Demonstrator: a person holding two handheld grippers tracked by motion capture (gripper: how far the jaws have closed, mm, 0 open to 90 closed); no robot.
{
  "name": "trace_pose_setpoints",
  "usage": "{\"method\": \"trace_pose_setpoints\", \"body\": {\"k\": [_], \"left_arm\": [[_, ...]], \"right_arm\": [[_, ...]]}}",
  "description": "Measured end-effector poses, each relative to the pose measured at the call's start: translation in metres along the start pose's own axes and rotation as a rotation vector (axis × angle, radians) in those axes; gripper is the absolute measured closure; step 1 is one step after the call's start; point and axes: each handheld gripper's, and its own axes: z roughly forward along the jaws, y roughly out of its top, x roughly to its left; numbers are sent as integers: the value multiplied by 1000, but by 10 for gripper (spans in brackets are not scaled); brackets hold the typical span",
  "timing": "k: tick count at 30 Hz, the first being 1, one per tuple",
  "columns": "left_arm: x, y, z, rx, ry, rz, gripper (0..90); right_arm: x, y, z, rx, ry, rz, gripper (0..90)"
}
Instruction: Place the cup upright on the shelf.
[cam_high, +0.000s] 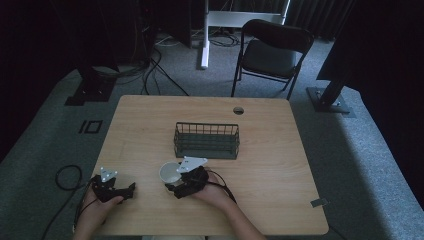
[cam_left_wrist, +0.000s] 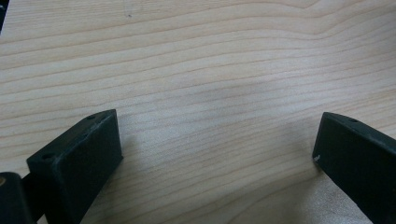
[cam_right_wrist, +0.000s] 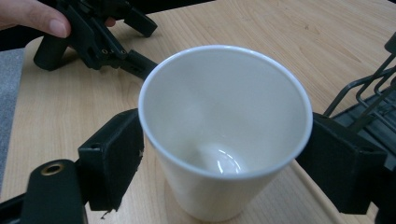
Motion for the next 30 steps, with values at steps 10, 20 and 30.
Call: {"method": "trace_pose_setpoints", "body": {"k": [10,20,30], "left_arm": [[0,0,0,0,0,0,15],[0,0,0,1,0,1,15],[0,0,0,2,-1,0,15]], "right_arm": [[2,6,7,6,-17,-17,167],[4,8,9,21,-21,-19,198],[-1,26,-3,-12,-26,-18,199]]}}
